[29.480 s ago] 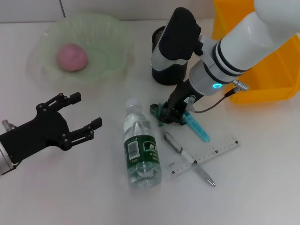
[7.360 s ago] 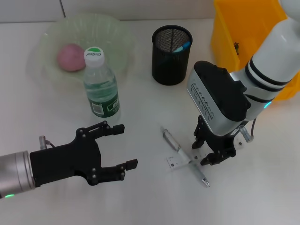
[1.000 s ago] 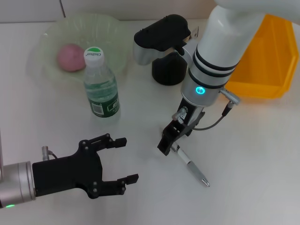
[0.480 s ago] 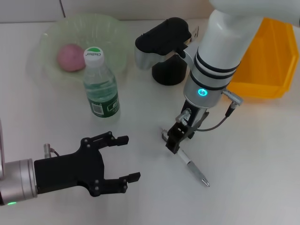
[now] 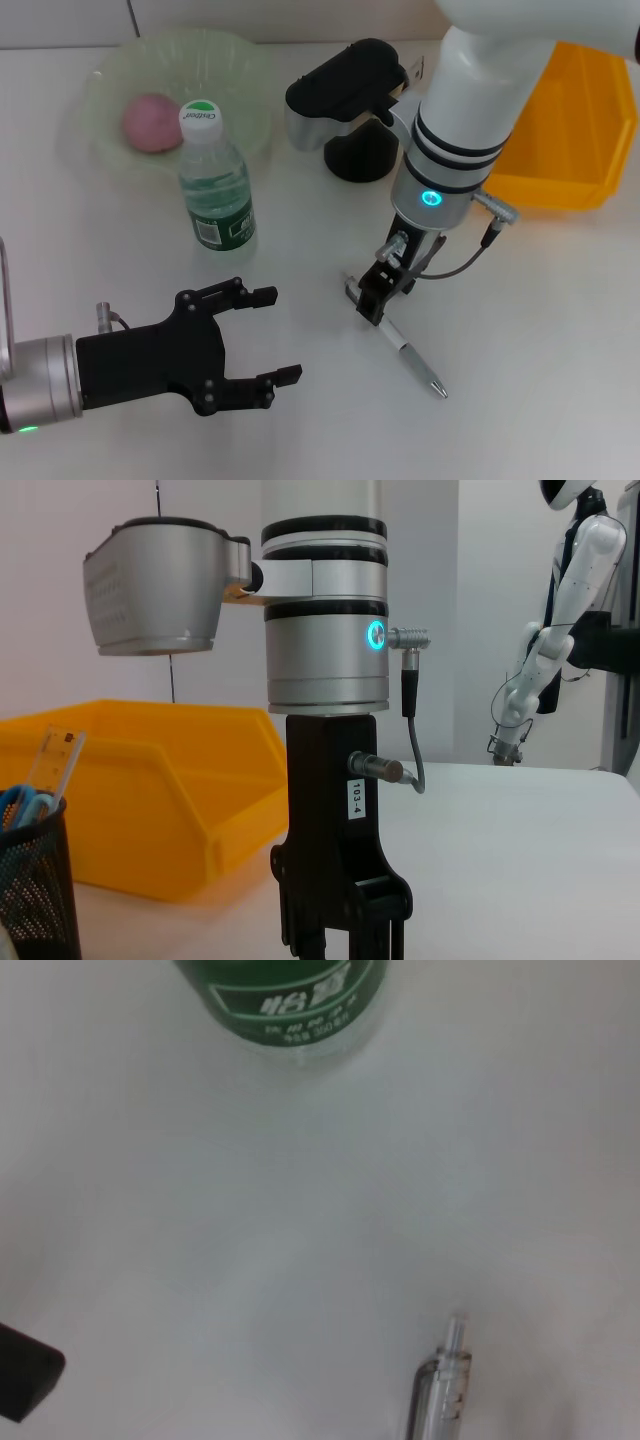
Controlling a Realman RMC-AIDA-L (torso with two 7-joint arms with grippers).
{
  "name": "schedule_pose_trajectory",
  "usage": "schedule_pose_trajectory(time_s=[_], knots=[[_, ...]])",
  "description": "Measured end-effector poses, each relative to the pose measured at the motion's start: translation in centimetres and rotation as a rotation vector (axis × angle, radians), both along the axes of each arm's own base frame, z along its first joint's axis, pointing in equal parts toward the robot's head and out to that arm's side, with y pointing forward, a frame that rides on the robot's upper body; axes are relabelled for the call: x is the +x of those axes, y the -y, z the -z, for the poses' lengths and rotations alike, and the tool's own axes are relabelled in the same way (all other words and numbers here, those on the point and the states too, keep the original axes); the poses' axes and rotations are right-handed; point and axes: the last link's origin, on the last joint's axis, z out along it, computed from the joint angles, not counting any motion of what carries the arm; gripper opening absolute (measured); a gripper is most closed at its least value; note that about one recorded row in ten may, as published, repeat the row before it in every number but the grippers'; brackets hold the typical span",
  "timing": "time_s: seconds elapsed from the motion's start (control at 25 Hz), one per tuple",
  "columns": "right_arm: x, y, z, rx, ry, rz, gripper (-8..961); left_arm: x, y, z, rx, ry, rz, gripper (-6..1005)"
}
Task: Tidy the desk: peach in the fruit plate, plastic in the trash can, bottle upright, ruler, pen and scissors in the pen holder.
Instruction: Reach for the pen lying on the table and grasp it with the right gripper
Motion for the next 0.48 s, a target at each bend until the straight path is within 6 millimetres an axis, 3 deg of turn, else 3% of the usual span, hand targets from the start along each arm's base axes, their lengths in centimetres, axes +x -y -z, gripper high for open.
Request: schedule_pose_trajectory(time_s=[0.48], knots=[[-0.51,0.29,0.3,-0.016,0.0,-0.033,561,0.05,-0.16,0.01,0.002,-0.002,0.001,846]])
